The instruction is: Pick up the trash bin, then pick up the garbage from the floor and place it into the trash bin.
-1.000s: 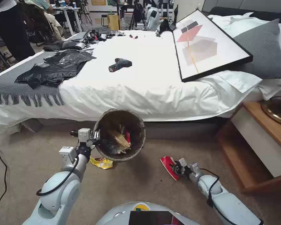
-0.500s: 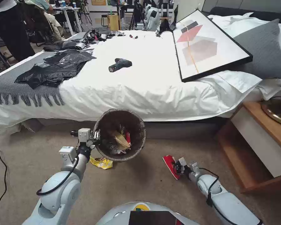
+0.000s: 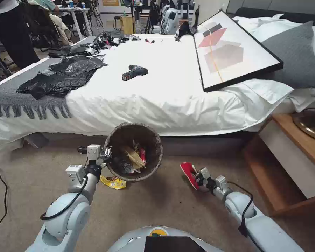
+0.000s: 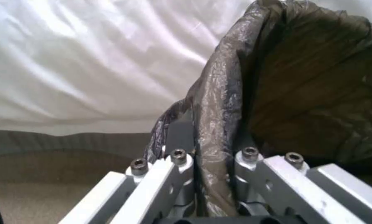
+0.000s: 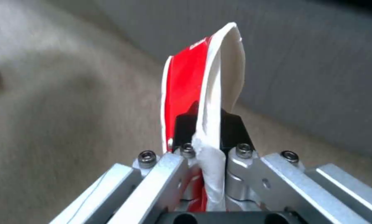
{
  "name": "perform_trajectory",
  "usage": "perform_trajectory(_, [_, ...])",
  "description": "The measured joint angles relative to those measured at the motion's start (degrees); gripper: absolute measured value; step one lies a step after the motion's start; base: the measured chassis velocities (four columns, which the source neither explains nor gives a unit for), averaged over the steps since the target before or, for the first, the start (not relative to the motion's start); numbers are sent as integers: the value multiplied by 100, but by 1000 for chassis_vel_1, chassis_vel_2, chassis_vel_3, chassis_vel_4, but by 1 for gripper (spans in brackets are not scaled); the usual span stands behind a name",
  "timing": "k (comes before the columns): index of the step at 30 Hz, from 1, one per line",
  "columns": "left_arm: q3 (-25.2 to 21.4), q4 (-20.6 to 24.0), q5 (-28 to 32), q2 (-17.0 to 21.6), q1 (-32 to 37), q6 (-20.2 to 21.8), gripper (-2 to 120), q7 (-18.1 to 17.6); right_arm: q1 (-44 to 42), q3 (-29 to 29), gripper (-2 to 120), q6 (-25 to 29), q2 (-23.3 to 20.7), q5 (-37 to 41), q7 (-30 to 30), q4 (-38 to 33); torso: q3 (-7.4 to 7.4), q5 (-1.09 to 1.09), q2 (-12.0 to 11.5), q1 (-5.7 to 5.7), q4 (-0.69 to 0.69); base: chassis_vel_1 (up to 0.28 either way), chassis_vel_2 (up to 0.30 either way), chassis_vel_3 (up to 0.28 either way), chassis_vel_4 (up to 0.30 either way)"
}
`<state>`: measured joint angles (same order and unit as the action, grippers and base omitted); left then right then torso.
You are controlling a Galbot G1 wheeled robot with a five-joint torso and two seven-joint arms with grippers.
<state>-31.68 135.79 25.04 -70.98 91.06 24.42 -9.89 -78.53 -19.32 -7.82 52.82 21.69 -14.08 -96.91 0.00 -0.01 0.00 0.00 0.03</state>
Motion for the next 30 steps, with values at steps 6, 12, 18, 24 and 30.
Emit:
perform_trajectory(6, [-9,11,4,-1,10,39,7,-15,-402,-736,0,-401,-350,650,-21,-1564,0,3,0,0,-2,0,0,0,0])
perform_trajectory(12, [1,-17,4,-4,-12,96,7,-65,-607,-1252,0,-669,-662,1129,-150,-2288,0,2,0,0,-4,0,0,0,0])
perform_trajectory(18, [21,-72,33,26,-65,153,7,-119,-558,-1752,0,-1097,-1115,2059,-340,-3000,0,0,0,0,-3,0,0,0,0])
perform_trajectory(24, [89,-106,39,17,-121,195,7,-121,-159,-1757,0,-1221,-1368,2701,-203,-3508,0,0,0,0,-2,0,0,0,0])
perform_trajectory(30, [104,-106,38,9,-134,246,7,-117,228,-1343,0,-1334,-1363,3064,164,-3995,0,0,0,0,-3,0,0,0,0])
